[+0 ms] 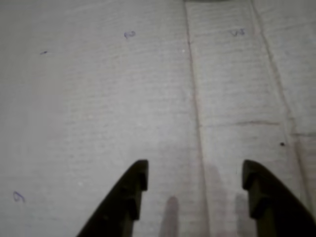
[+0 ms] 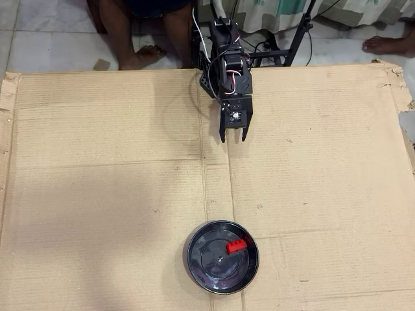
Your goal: Grasp a lego block and put it in the bin.
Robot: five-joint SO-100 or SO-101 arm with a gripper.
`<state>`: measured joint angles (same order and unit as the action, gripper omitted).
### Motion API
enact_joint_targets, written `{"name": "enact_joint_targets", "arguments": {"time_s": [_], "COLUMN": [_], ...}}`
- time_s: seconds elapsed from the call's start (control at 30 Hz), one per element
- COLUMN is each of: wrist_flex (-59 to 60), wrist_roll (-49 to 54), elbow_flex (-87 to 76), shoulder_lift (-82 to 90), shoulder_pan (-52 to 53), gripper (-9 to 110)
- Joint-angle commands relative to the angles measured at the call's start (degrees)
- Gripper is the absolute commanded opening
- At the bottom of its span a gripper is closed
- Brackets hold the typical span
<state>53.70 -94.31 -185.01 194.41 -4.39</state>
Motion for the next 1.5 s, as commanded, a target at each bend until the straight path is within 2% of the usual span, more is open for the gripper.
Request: {"name": "enact_joint_targets", "arguments": {"time_s": [0.0,0.07,0.3,0.77,1.03,1.2,1.47], "wrist_flex": [2.1,2.4,2.1,2.1,1.9,1.8,1.9], "wrist_roll": [5.0,9.1,34.5,77.7,88.6,92.9,93.9], "elbow_flex": [-0.7,-0.7,-0.7,-0.7,-0.7,-0.7,-0.7], "shoulder_lift": [1.8,1.8,1.8,1.9,2.0,2.0,2.0], "shoulder_pan": [0.1,0.1,0.2,0.6,0.2,0.4,0.4], "gripper": [22,22,22,22,20,-1,0]}}
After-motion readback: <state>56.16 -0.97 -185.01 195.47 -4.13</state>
